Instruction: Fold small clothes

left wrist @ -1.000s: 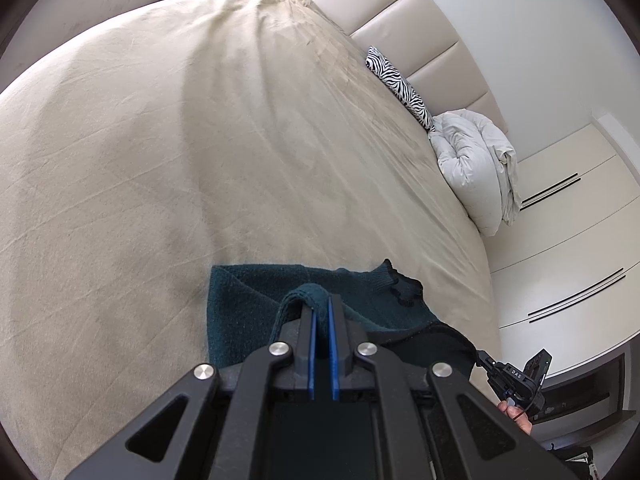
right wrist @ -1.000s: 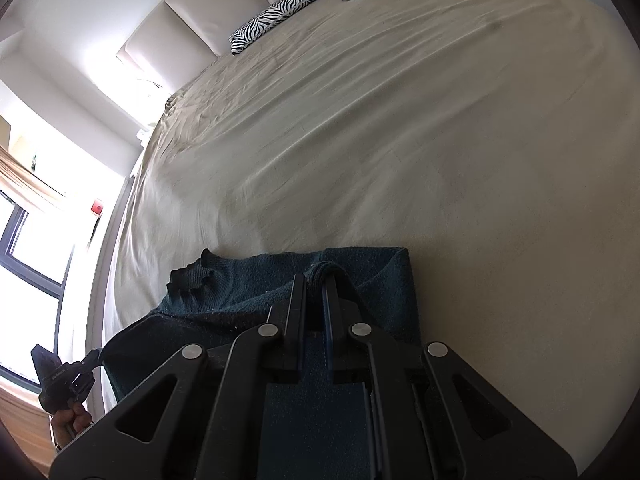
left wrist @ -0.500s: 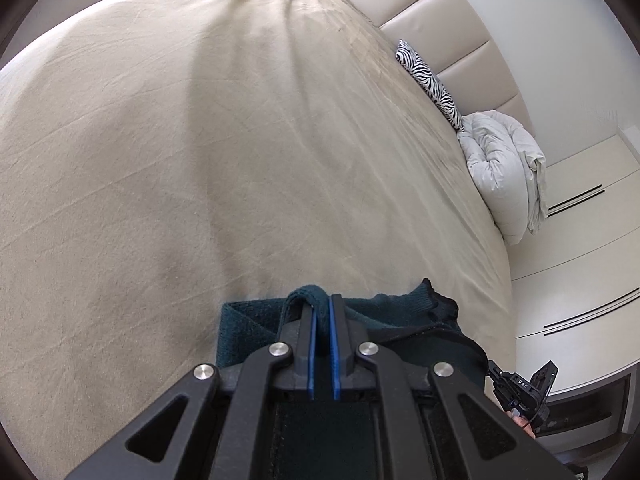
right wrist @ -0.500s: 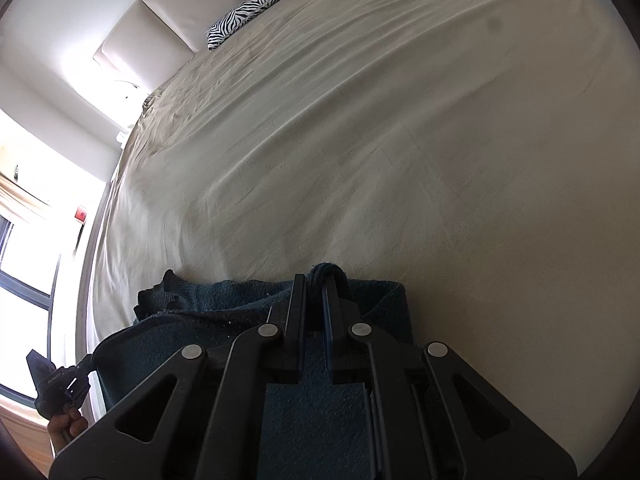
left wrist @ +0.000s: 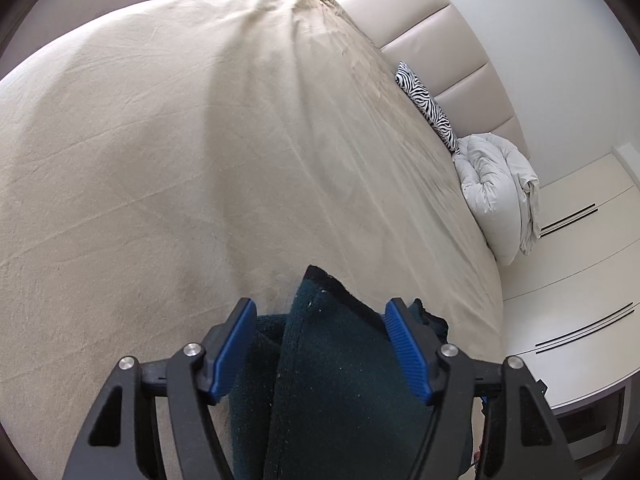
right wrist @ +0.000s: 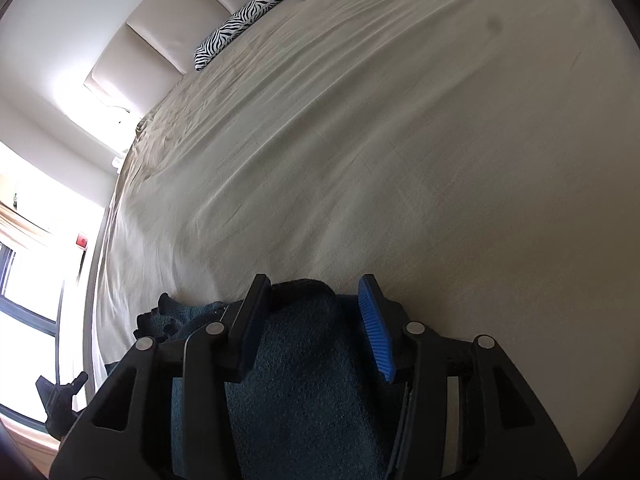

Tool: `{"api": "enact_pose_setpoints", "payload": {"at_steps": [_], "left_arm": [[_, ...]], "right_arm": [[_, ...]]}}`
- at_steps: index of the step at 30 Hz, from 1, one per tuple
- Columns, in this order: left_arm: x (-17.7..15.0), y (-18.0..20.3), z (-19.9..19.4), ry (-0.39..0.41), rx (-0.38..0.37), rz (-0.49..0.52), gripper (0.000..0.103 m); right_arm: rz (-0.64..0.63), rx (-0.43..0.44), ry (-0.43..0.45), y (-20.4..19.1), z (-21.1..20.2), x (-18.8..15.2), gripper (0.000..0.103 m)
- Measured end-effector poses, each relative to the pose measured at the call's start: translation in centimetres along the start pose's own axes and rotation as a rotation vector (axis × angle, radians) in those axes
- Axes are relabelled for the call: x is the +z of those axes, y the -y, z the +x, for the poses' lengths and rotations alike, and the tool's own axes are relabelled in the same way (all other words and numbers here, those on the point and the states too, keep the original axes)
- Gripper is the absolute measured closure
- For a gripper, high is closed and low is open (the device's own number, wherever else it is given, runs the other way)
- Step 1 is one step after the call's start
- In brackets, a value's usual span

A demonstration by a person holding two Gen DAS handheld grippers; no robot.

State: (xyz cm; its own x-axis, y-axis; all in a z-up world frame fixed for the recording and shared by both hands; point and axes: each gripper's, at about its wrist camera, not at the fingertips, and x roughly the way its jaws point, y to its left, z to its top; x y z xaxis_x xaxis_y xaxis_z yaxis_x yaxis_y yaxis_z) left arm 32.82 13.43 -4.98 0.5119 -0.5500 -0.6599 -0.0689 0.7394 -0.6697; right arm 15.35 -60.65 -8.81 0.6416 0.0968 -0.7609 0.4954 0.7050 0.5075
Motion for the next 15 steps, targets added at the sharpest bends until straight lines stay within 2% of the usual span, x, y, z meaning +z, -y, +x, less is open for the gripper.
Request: {"api": "enact_pose_setpoints", "payload": {"at_steps": [5, 9, 12, 15], "left_arm": [[-2.0, 2.1, -1.1, 0.032, -0.001, 0.095, 0.034], [-4.4, 4.3, -0.8, 0.038, -0.008, 0.204, 0.034], [-5.9, 5.3, 0.3, 0.030, 0.032, 0.276, 0.034], [-6.9, 5.2, 1.2, 0.035, 0.099, 0.343, 0.034]], "right_arm": [[-0.095, -0.030, 0.037, -2.1, -2.0, -0.8, 0.058], [-0.189, 0.020, 0.027, -5.4, -2.8, -2.1, 0.058], [-0.255, 0.047, -0.012, -7.9, -1.9, -3.6, 0.058], [-0.274, 0.019, -0.032, -8.6, -0.4, -4.8, 0.058]]}}
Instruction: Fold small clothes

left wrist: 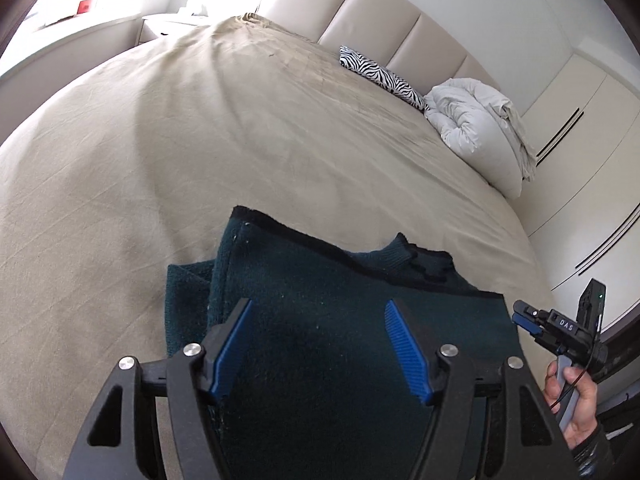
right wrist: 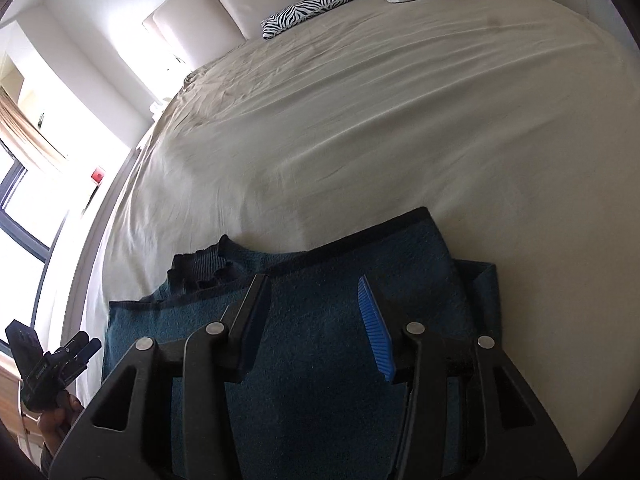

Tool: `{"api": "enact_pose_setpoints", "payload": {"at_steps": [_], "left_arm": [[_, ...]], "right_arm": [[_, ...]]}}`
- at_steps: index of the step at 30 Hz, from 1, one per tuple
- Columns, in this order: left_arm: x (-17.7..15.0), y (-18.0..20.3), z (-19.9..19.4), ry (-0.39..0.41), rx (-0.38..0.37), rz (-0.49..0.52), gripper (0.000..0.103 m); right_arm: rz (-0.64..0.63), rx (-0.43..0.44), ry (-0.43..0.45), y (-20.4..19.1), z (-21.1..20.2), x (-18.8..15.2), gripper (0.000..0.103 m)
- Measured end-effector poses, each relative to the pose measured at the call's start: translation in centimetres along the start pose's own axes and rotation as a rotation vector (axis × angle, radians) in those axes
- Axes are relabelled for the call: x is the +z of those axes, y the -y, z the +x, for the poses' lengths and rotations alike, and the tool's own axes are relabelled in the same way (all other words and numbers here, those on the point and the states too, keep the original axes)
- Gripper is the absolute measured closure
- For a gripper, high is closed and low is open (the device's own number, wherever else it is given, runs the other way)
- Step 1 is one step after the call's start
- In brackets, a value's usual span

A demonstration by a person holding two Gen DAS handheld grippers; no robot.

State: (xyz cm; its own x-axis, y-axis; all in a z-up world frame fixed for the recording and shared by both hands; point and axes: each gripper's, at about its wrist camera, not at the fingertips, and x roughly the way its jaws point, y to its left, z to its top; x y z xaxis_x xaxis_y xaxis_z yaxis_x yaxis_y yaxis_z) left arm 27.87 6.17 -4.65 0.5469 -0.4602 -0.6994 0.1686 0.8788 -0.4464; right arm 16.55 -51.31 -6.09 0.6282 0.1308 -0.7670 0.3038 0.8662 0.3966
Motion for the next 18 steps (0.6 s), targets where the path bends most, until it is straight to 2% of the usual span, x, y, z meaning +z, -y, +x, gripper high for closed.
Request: {"api": "enact_pose_setpoints", "payload": {"at_steps": [4, 7, 10, 11, 14, 18], "left_arm": [[-0.6, -1.6, 1.2, -0.019, 0.005, -0.026, 0.034], [-0.6, -2.1, 1.1, -0.011, -0.005, -0.035, 0.036], [-0.6, -2.0, 0.7, -0.001, 0.003, -0.035, 0.036], [-0.7, -2.1, 0.4, 0.004, 0.004, -0.042, 0.036], [-1.1, -2.5, -0.7, 0.037, 0.020, -0.069, 0.034], [-1.9, -3.5, -1.3, 0.050, 0.022, -0.110, 0.032]], "right_arm": [[0.094, -0.078, -0.030, 3.9, 1.7, -1.1, 0.060], [0.168, -0.050, 0.013, 7.1, 0.3, -1.3, 0.062], [0.197, -0.136, 0.072, 9.2, -1.8, -1.2, 0.059], [0.214, -0.130, 0.081, 9.8, -2.3, -1.2, 0.058], [0.243, -0.067, 0.096, 10.8, -3.8, -1.2, 0.058], [0.145, 0.106, 0.075, 7.1, -3.9, -1.0, 0.058]]}}
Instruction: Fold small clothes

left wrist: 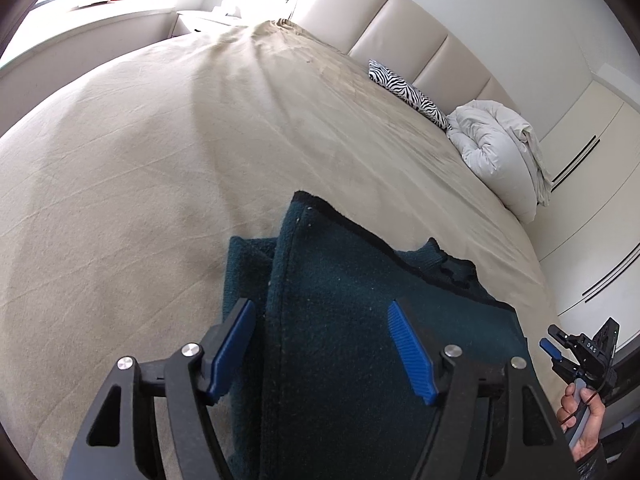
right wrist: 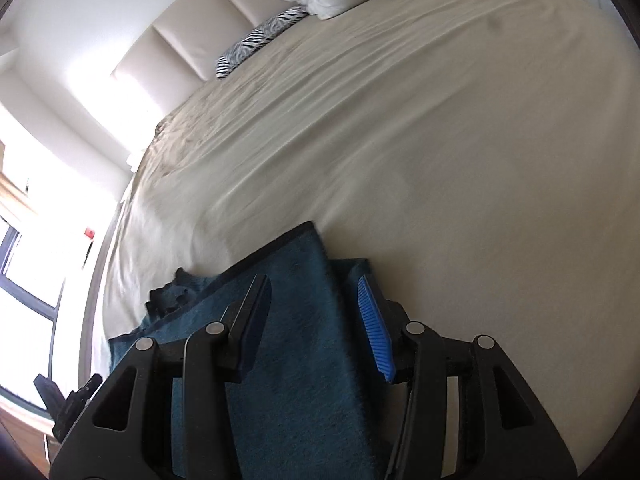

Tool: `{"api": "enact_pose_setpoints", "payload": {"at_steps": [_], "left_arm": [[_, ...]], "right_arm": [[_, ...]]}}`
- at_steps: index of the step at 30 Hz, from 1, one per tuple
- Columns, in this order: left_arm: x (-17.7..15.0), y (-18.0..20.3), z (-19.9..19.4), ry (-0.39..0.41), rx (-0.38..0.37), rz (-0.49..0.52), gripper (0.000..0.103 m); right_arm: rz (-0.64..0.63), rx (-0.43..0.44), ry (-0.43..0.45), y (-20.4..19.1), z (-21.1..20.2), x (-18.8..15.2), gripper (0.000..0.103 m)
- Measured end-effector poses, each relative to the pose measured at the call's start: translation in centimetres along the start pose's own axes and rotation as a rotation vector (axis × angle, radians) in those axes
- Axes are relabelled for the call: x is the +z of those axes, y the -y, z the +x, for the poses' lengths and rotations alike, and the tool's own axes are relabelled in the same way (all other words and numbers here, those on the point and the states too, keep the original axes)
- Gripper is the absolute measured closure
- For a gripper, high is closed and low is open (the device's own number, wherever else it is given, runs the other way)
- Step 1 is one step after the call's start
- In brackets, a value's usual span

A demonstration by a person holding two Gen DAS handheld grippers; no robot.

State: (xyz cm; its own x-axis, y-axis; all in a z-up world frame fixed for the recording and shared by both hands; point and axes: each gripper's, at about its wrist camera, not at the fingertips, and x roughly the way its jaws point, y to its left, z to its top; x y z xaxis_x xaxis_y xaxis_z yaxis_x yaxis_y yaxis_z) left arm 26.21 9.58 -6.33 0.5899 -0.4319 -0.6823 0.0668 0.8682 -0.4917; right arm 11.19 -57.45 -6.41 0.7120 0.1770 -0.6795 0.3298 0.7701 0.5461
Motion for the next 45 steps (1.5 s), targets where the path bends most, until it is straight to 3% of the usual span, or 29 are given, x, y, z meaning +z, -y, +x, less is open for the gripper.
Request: {"api": "enact_pose_setpoints", "payload": {"at_steps": [4, 6, 9, 11, 14, 16, 19, 22, 25, 30, 33, 34, 37, 45], "left_arm": [[-0.8, -0.6, -0.1, 0.005, 0.019, 0.010, 0.032], [-0.7, -0.9, 0.1, 0.004, 0.022, 0.006, 0.032], [-0.7, -2.0, 0.5, -0.007, 0.044, 0.004, 0.033], [-0.9, -3.0, 0.2, 0.004, 0.013, -0.011, 0.043], [-1.1, -3.6, -1.0, 0.010, 0.012, -0.038, 0.044], [-1.3, -3.3, -2.3, 0.020, 0.015, -0.039, 0.044], [-2.9, -0.8, -4.6, 0.036, -0.025, 0.046, 0.044], [-6.1, 2.7, -5.3, -0.019, -0.109, 0.155, 0.044], [-9.4, 5.0, -4.2, -0.098, -0.138, 0.224, 0.044], [-11.5, 6.1, -3.4, -0.122, -0.076, 0.304, 0.043], [-11.0, 4.1, -3.3, -0.138, -0.109, 0.259, 0.051], [-10.9, 3.5, -3.3, -0.144, -0.118, 0.249, 0.060], [-10.7, 2.0, -3.6, -0.161, -0.148, 0.235, 0.070], [-10.3, -0.3, -4.7, -0.171, -0.185, 0.245, 0.072]], "right_arm": [[-0.056, 0.185, -0.101, -5.1, 2.3, -1.9, 0.058], [-0.079, 0.225, -0.147, -7.0, 3.7, -3.3, 0.058], [-0.065, 0.182, -0.199, -7.0, 5.9, -5.2, 0.058], [-0.016, 0.125, -0.187, -4.9, 6.5, -5.7, 0.059], [0.101, 0.146, -0.111, -0.9, 5.0, -5.7, 0.063], [0.131, 0.111, -0.063, 0.0, 3.2, -5.7, 0.061], [0.137, 0.167, -0.063, -0.3, 0.8, -6.6, 0.058], [0.127, 0.355, -0.129, -2.9, -0.3, -9.7, 0.058], [0.145, 0.469, -0.255, -5.9, 1.5, -14.3, 0.058], [0.174, 0.513, -0.405, -8.8, 5.4, -20.6, 0.058], [0.236, 0.514, -0.380, -6.8, 5.9, -20.9, 0.061], [0.265, 0.519, -0.357, -5.4, 5.7, -20.7, 0.062], [0.342, 0.518, -0.269, -1.1, 3.9, -19.6, 0.063], [0.467, 0.461, -0.047, 9.7, -2.8, -16.9, 0.063]]}}
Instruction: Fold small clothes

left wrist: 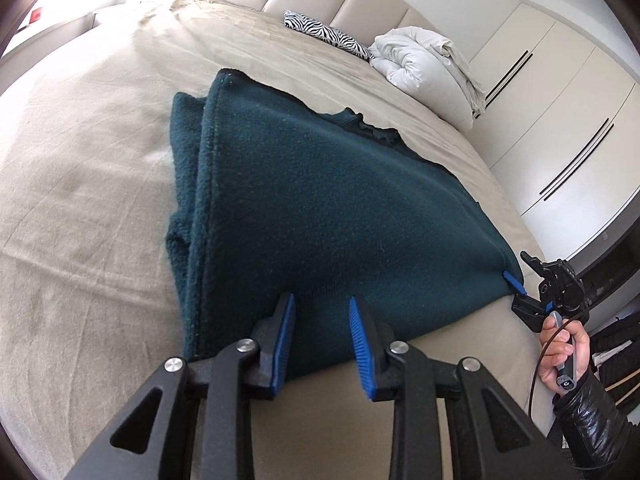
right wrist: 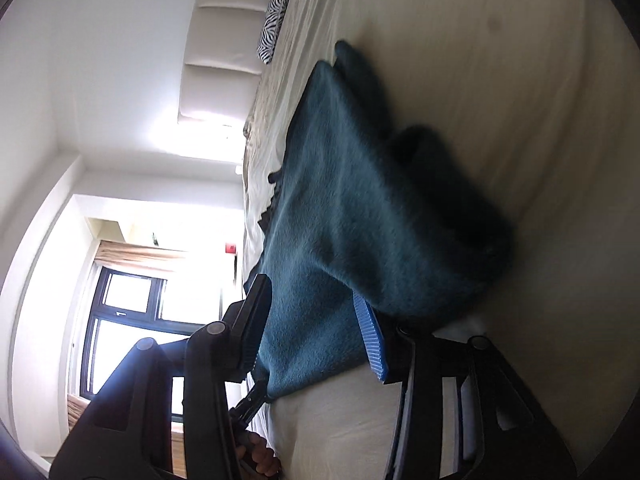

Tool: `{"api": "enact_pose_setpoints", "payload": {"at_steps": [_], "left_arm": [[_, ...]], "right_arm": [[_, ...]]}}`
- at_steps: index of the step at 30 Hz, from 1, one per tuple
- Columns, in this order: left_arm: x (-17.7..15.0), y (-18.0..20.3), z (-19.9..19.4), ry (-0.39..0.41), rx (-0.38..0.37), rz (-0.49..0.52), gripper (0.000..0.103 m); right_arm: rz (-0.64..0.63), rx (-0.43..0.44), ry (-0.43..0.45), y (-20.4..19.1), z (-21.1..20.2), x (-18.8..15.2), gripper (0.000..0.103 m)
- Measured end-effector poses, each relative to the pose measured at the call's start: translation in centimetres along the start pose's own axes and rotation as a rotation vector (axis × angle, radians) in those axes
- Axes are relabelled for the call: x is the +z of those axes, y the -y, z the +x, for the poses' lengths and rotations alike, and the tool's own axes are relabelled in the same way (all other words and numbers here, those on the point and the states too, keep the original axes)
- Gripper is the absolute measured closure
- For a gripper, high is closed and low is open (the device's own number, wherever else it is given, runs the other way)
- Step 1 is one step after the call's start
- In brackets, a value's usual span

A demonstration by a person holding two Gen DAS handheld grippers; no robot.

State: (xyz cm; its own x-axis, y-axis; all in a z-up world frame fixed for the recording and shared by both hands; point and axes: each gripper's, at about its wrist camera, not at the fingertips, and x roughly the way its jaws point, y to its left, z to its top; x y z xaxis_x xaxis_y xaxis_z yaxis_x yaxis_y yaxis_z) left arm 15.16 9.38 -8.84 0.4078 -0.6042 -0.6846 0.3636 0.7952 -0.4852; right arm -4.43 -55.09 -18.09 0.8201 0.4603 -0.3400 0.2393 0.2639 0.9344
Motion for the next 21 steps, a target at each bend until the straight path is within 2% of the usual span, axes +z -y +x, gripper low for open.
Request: {"api": "enact_pose_setpoints", "payload": {"at_steps": [3, 6, 8, 9, 11, 14, 18, 21], "left_arm": [[-0.5, -1.4, -1.2, 0.008, -0.027, -0.038, 0.072], [-0.7, -2.2, -2.9, 0.031, -0.007, -0.067, 0.071], [-0.6, -2.2, -4.2, 0.067, 0.012, -0.077, 0.061], [-0.4, -2.1, -4.9, 0.092, 0.009, -0.081, 0.058], [0.4, -1.8, -5.9, 0.139, 0.010, -0.085, 0.045], [2.6, -1.4, -5.3, 0.161, -0.023, -0.110, 0.040], [5.6, -1.0, -2.2, 0.155, 0.024, -0.105, 0.040], [7.1, -1.9, 0.7, 0.110, 0.047, -0.132, 0.040]], "right_arm": [[-0.004, -0.013, 0.050, 0.3, -2.2, 0.7, 0.062], [-0.012, -0.034, 0.097, -0.4, -3.7, 1.5, 0.060], [-0.034, -0.037, 0.123, -1.8, -3.8, 1.7, 0.058], [-0.052, -0.033, 0.119, -2.4, -3.5, 2.1, 0.058], [-0.088, -0.024, 0.081, -4.5, -1.9, 2.0, 0.058], [-0.139, -0.006, -0.013, -8.0, 4.0, 1.1, 0.057], [-0.191, -0.020, -0.147, -11.3, 12.9, -0.7, 0.056], [-0.174, -0.034, -0.229, -11.9, 18.8, -1.9, 0.056]]}}
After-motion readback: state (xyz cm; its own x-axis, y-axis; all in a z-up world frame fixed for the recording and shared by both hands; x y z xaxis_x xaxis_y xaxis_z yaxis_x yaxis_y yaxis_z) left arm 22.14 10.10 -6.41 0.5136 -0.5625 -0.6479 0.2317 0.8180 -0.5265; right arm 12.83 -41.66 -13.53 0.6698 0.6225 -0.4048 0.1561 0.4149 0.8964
